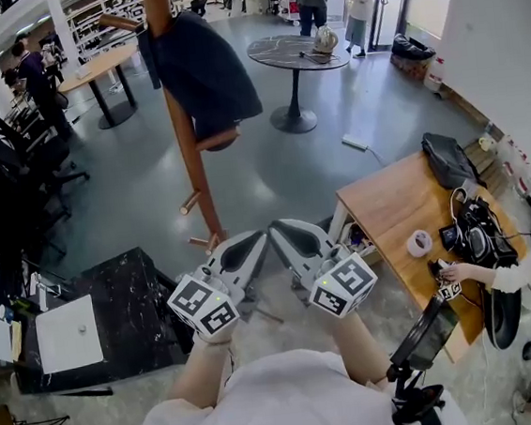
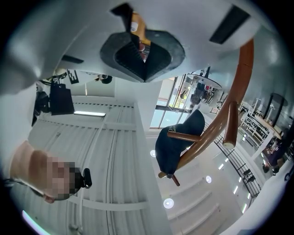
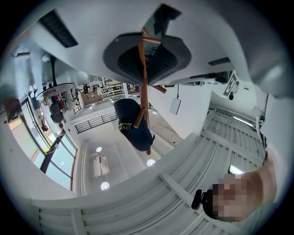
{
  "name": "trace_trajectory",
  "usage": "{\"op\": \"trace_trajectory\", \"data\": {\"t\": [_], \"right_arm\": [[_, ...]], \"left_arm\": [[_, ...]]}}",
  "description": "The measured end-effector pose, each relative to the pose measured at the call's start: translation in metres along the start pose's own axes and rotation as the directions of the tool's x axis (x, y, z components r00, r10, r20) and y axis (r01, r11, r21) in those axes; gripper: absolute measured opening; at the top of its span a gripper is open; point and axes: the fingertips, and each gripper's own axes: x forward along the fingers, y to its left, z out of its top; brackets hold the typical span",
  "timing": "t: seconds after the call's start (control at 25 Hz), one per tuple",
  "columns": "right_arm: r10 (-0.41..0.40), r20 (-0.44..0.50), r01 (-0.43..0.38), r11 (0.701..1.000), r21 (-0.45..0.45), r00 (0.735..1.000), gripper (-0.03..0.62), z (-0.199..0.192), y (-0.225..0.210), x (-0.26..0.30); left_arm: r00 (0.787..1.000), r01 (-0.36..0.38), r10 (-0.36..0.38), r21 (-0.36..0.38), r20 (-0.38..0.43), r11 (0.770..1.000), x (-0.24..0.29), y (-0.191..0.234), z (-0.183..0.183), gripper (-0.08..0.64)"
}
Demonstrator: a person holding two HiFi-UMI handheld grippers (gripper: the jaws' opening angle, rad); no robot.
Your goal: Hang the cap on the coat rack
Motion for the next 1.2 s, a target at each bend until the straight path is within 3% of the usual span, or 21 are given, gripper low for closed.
{"op": "trace_trajectory", "data": {"t": [1.0,1.2], "right_arm": [[0.018,-0.016,-0.018,1.0,0.018,1.0,0.035,-0.011,-0.005,0.003],[0.02,-0.018,-0.019,0.999,0.028,1.0,0.026,-0.013,-0.005,0.002]], "left_arm": [[1.0,0.015,-0.015,-0.008,0.003,1.0,0.001,0.009,-0.014,0.008],[1.0,-0.017,0.016,-0.023,-0.024,1.0,0.003,0.008,-0.011,0.008]]}}
